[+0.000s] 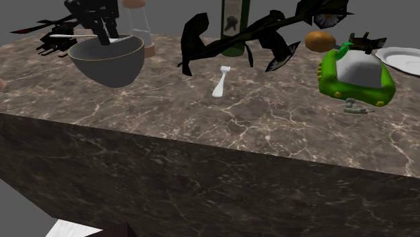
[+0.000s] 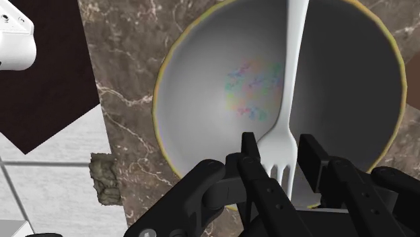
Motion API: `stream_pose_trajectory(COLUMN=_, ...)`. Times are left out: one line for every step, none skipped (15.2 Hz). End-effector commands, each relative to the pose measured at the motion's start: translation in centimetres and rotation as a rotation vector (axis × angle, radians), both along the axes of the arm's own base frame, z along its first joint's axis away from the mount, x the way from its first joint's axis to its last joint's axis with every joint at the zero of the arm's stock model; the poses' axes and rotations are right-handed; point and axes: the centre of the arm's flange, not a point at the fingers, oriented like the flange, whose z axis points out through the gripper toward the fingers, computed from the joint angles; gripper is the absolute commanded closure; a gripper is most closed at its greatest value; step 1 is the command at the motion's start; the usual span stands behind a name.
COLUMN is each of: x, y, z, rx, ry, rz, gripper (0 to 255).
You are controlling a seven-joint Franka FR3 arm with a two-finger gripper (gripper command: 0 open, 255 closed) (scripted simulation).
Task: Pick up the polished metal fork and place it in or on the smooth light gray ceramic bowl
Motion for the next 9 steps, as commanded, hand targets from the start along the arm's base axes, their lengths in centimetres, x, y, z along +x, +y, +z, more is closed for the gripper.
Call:
stream_pose_trajectory(x=-0.03, y=-0.07, z=-0.95, rx=0.001, ry=0.0, rz=0.0, gripper=255)
stream_pose_trajectory(x=-0.03, y=-0.07, z=-1.39, rx=0.001, ry=0.0, rz=0.0, gripper=255)
stream_pose_trajectory(x=-0.03, y=-0.07, z=-1.39, rx=0.001, ry=0.0, rz=0.0, gripper=255)
stream_pose_trajectory(x=-0.03, y=-0.07, z=-1.4, rx=0.001, ry=0.0, rz=0.0, gripper=255)
stream_pose_trajectory(x=-0.03, y=-0.07, z=-1.39, rx=0.001, ry=0.0, rz=0.0, gripper=255)
stream_pose_trajectory(x=-0.03, y=-0.07, z=-1.39, rx=0.001, ry=0.0, rz=0.0, gripper=255)
stream_pose_trajectory(x=-0.03, y=-0.07, z=-1.39, rx=0.001, ry=0.0, rz=0.0, gripper=255)
stream_pose_trajectory(x=-0.03, y=-0.07, z=-1.39, rx=0.001, ry=0.0, rz=0.0, gripper=255)
stream_pose_trajectory(x=-0.03, y=-0.07, z=-1.39, rx=0.001, ry=0.0, rz=0.0, gripper=255)
